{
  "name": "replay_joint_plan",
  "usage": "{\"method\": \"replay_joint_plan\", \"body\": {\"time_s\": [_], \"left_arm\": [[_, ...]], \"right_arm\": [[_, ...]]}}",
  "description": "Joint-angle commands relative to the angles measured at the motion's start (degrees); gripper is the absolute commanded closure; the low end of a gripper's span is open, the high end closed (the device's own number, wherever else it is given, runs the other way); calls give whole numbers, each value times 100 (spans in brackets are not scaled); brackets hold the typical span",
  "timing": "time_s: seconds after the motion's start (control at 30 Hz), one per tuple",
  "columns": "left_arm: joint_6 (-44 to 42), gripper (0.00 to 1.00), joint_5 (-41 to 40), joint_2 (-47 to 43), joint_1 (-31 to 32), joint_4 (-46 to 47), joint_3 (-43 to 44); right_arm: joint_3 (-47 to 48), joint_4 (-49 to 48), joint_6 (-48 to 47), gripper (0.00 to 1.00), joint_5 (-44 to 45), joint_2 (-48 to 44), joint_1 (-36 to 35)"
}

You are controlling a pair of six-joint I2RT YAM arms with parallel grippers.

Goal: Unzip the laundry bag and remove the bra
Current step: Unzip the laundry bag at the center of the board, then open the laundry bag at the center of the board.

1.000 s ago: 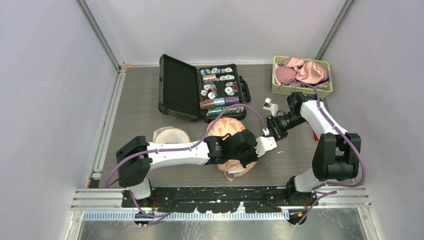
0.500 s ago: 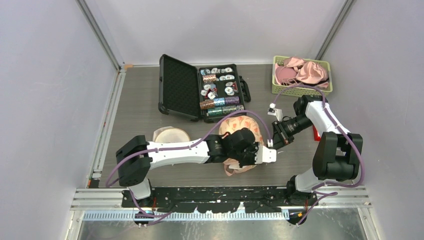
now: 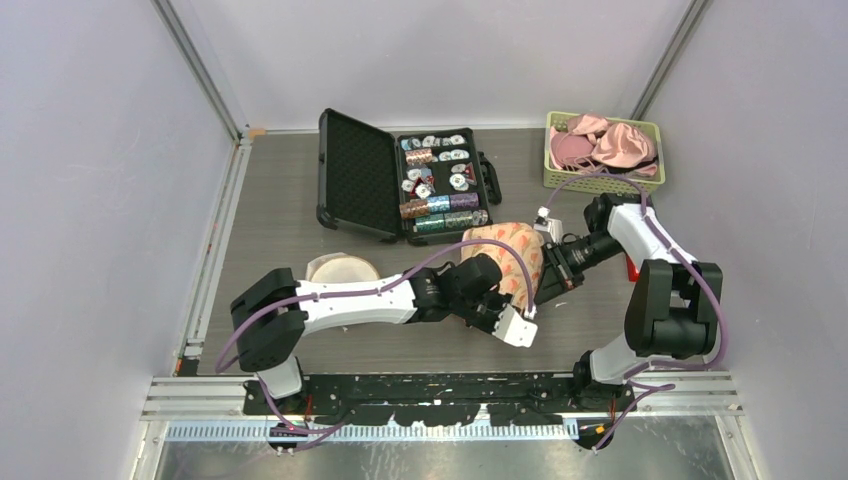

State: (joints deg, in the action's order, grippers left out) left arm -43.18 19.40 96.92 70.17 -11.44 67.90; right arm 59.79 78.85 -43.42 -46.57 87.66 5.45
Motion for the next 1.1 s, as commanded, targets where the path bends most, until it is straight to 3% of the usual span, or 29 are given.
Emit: {"method": "replay_joint_plan", "body": {"time_s": [0.0,0.1,0.2,0.3,0.47,0.53,0.57,0.7,0.87,0.97,1.07], "left_arm": [[-582,100,233,53,-60,-1183,-124],[-1090,100,273,46,-146,-1377,-182],[-967,99,-48,90,-238,-1132,-237],[-540,86,-205,124,-368,-1105,-30],[355,51,290,-65,-582,-1738,543],[807,29,645,-203,-834,-1928,707],[1070,23,837,-275,-1001,-1954,788],[2521,20,975,-338,-1725,-1796,952],[3985,26,762,-25,-2467,-1734,1124],[4367,27,184,6,-2572,-1496,948],[4639,32,98,195,-2629,-1657,1033]], "right_arm": [[419,-617,-213,84,407,185,105],[614,-374,-309,69,427,306,112],[756,-474,-21,54,456,363,116],[810,-947,592,46,575,370,114],[907,-1543,1269,41,857,468,114],[957,-1631,1403,41,935,521,106],[970,-1673,1476,41,960,545,106],[967,-1812,1741,41,975,572,68],[803,-1944,1959,41,983,481,-70],[636,-2083,1985,41,1113,412,-167],[491,-2280,2086,41,1311,401,-334]]}}
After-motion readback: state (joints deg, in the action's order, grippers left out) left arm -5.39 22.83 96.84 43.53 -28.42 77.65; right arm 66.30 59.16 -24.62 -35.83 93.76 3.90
